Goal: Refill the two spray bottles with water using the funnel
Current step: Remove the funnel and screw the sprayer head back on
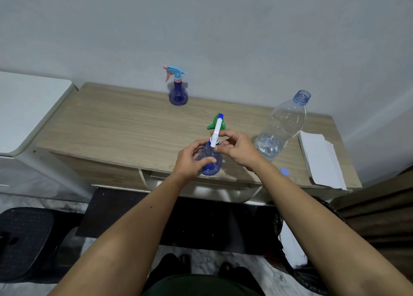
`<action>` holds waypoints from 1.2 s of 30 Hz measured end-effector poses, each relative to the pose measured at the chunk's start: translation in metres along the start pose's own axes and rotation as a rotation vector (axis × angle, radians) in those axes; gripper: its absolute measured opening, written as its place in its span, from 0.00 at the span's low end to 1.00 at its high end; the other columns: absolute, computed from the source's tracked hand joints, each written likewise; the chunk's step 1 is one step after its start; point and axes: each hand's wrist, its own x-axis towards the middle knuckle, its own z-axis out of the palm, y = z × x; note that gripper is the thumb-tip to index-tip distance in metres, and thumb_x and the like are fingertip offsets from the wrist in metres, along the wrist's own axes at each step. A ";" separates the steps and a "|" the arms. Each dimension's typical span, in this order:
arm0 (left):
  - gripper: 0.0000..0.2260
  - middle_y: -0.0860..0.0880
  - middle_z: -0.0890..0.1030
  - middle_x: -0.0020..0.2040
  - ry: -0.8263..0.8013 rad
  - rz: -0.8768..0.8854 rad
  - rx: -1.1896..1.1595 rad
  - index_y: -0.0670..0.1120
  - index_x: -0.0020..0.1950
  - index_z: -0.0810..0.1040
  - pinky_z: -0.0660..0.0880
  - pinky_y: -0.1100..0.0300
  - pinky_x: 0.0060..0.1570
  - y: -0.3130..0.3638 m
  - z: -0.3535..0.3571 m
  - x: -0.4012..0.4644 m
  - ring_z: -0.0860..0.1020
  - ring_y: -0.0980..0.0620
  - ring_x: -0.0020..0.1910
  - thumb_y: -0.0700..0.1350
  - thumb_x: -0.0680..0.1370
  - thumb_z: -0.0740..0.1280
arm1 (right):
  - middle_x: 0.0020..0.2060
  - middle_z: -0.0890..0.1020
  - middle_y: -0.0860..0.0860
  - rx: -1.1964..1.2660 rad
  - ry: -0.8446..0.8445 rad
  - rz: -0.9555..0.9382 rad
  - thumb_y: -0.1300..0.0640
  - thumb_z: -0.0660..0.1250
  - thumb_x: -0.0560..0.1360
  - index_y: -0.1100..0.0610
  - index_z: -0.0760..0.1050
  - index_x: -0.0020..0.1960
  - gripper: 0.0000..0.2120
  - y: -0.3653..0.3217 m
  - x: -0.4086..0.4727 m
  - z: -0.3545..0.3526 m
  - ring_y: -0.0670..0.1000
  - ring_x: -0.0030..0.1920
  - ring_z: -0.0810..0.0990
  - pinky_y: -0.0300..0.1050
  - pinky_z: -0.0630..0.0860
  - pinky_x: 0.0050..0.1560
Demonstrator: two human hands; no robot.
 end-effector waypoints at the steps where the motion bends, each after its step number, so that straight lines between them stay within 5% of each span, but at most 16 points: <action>1: 0.30 0.48 0.85 0.63 0.001 0.008 0.002 0.47 0.69 0.79 0.80 0.49 0.67 -0.001 0.000 0.000 0.84 0.51 0.62 0.36 0.69 0.83 | 0.34 0.80 0.53 -0.004 -0.015 -0.008 0.63 0.78 0.74 0.50 0.83 0.58 0.15 0.001 0.000 -0.001 0.49 0.36 0.77 0.45 0.78 0.47; 6: 0.29 0.49 0.85 0.62 0.015 0.045 0.002 0.52 0.67 0.79 0.80 0.51 0.65 -0.001 0.001 -0.001 0.84 0.51 0.61 0.38 0.68 0.83 | 0.31 0.76 0.48 -0.098 0.052 -0.046 0.65 0.77 0.76 0.50 0.83 0.53 0.12 0.002 0.002 0.004 0.42 0.30 0.72 0.38 0.74 0.40; 12: 0.29 0.49 0.86 0.60 0.037 0.080 0.008 0.51 0.67 0.79 0.80 0.53 0.65 0.000 0.004 -0.004 0.85 0.52 0.60 0.42 0.68 0.83 | 0.32 0.75 0.51 -0.151 0.185 -0.086 0.63 0.77 0.74 0.53 0.85 0.56 0.12 0.012 0.002 0.017 0.50 0.33 0.69 0.47 0.72 0.39; 16: 0.29 0.50 0.86 0.61 0.038 0.084 0.026 0.54 0.66 0.79 0.80 0.51 0.65 0.000 0.004 -0.005 0.84 0.52 0.61 0.50 0.66 0.82 | 0.32 0.76 0.51 -0.175 0.223 -0.096 0.62 0.77 0.74 0.54 0.85 0.56 0.11 0.010 0.000 0.019 0.49 0.32 0.69 0.45 0.72 0.38; 26: 0.31 0.51 0.86 0.59 0.016 0.102 0.106 0.51 0.67 0.80 0.81 0.47 0.64 0.001 -0.001 -0.002 0.84 0.54 0.59 0.54 0.65 0.82 | 0.35 0.78 0.47 -0.141 0.288 -0.105 0.62 0.78 0.74 0.55 0.84 0.57 0.13 -0.001 -0.013 0.023 0.42 0.31 0.72 0.39 0.75 0.39; 30: 0.44 0.50 0.81 0.69 0.010 0.088 0.119 0.48 0.76 0.72 0.78 0.47 0.69 -0.002 -0.007 -0.003 0.79 0.53 0.69 0.59 0.64 0.83 | 0.60 0.75 0.50 -0.037 0.402 -0.142 0.57 0.83 0.70 0.53 0.73 0.61 0.26 -0.003 -0.021 0.033 0.46 0.52 0.79 0.37 0.79 0.48; 33: 0.51 0.48 0.73 0.78 0.013 0.038 0.124 0.47 0.81 0.65 0.72 0.50 0.75 -0.011 -0.015 -0.010 0.72 0.50 0.76 0.61 0.63 0.84 | 0.68 0.72 0.44 0.068 0.341 -0.150 0.59 0.81 0.72 0.52 0.66 0.70 0.33 -0.002 -0.024 0.039 0.46 0.69 0.76 0.44 0.79 0.66; 36: 0.48 0.48 0.73 0.77 0.038 0.059 0.278 0.46 0.80 0.67 0.73 0.53 0.72 -0.020 -0.036 -0.015 0.75 0.50 0.74 0.63 0.66 0.82 | 0.74 0.72 0.46 0.147 0.270 -0.153 0.61 0.78 0.75 0.51 0.64 0.75 0.35 -0.003 -0.021 0.042 0.47 0.75 0.74 0.53 0.74 0.75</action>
